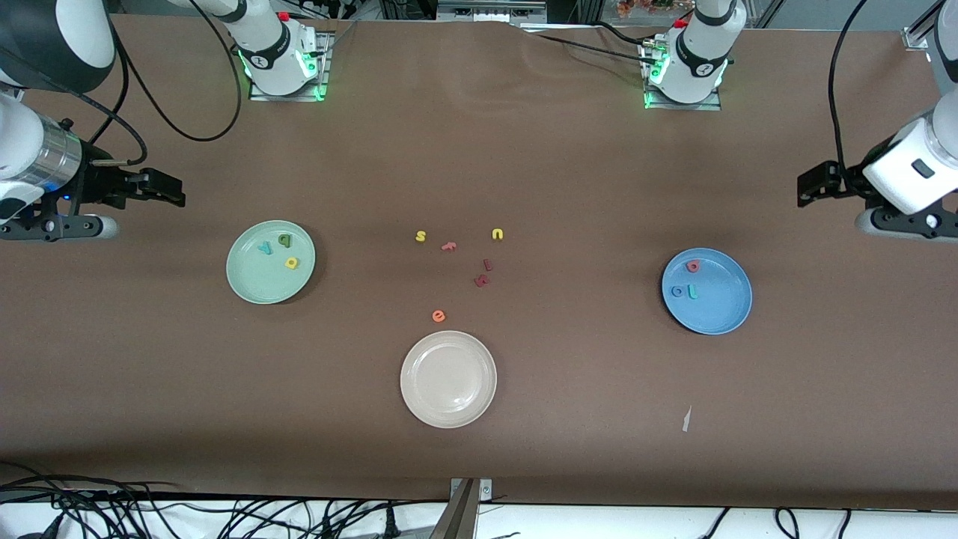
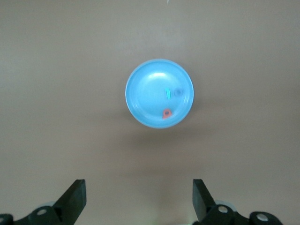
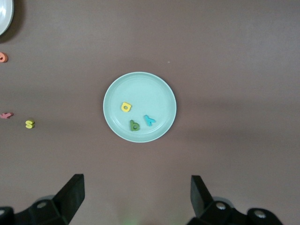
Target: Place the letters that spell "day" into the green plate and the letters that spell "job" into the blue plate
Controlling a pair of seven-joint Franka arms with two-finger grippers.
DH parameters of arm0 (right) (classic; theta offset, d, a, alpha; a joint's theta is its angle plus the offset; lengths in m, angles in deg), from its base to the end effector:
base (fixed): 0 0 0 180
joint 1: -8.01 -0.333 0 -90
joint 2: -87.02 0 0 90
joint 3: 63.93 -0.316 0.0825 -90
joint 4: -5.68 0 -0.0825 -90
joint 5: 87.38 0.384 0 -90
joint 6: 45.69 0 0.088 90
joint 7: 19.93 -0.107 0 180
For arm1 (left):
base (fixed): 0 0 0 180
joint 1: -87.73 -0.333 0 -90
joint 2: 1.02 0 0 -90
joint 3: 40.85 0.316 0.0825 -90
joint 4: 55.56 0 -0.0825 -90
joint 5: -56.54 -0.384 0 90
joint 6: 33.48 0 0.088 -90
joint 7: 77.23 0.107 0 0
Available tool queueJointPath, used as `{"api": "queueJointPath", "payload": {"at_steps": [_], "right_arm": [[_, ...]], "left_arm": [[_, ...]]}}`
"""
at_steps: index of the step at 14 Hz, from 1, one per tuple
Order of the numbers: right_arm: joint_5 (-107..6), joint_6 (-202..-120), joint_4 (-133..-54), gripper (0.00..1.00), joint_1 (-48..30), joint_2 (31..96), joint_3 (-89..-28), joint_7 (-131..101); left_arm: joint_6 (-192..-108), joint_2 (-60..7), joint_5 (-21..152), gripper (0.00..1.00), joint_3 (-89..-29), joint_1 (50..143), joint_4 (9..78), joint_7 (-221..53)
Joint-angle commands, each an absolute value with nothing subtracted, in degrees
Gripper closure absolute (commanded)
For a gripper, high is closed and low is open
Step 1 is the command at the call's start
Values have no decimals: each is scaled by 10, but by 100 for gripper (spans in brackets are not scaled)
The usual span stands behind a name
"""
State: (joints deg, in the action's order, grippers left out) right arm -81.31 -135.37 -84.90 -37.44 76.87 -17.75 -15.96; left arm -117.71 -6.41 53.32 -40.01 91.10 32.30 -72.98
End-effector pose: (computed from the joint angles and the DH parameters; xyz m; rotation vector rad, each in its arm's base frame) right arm 0.5849 0.0360 0.5464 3.1168 0.0761 -0.2168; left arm 0.5697 -0.0191 0.5812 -3.0715 0.1800 0.2440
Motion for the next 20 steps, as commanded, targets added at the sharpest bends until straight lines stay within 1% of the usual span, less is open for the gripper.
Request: {"api": "queueJointPath", "payload": {"at_steps": [1, 2, 3, 5, 6, 7, 8, 10, 12, 13, 14, 15, 18, 19, 20], "right_arm": [[-859, -1361, -788, 0, -369, 735, -174, -149], [-862, -1373, -780, 0, -367, 723, -172, -154], [-862, -1381, -776, 0, -365, 719, -171, -158], [-858, -1387, -776, 0, -349, 715, -177, -154], [-848, -1381, -775, 0, -327, 720, -192, -153], [-823, -1371, -774, 0, -286, 735, -227, -153], [-805, -1358, -765, 0, -224, 740, -285, -149], [-799, -1301, -749, 0, -95, 758, -419, -159], [-805, -1303, -754, 0, 40, 775, -555, -159], [-821, -1309, -764, 0, 81, 788, -610, -161], [-854, -1329, -786, 0, 87, 806, -630, -166], [-861, -1353, -820, 0, 87, 829, -635, -189], [-886, -1445, -959, 0, 90, 925, -668, -231], [-886, -1453, -978, 0, 93, 938, -670, -234], [-886, -1454, -979, 0, 93, 939, -670, -233]], "left_arm": [[-1190, -29, 583, 0, -346, 939, 386, -721], [-1192, -28, 594, 0, -312, 959, 386, -720], [-1193, -29, 594, 0, -300, 972, 385, -720], [-1193, -31, 594, 0, -300, 967, 379, -720], [-1193, -31, 591, 0, -301, 967, 378, -720], [-1193, -31, 590, 0, -303, 966, 377, -720], [-1193, -32, 587, 0, -311, 966, 377, -720], [-1193, -33, 585, 0, -319, 962, 374, -720], [-1194, -35, 585, 0, -318, 962, 371, -720], [-1194, -35, 584, 0, -319, 962, 371, -720], [-1194, -35, 584, 0, -318, 962, 369, -720], [-1194, -34, 584, 0, -318, 960, 369, -720], [-1195, -34, 584, 0, -318, 960, 367, -720], [-1196, -34, 584, 0, -318, 960, 368, -720], [-1196, -34, 584, 0, -318, 959, 368, -720]]}}
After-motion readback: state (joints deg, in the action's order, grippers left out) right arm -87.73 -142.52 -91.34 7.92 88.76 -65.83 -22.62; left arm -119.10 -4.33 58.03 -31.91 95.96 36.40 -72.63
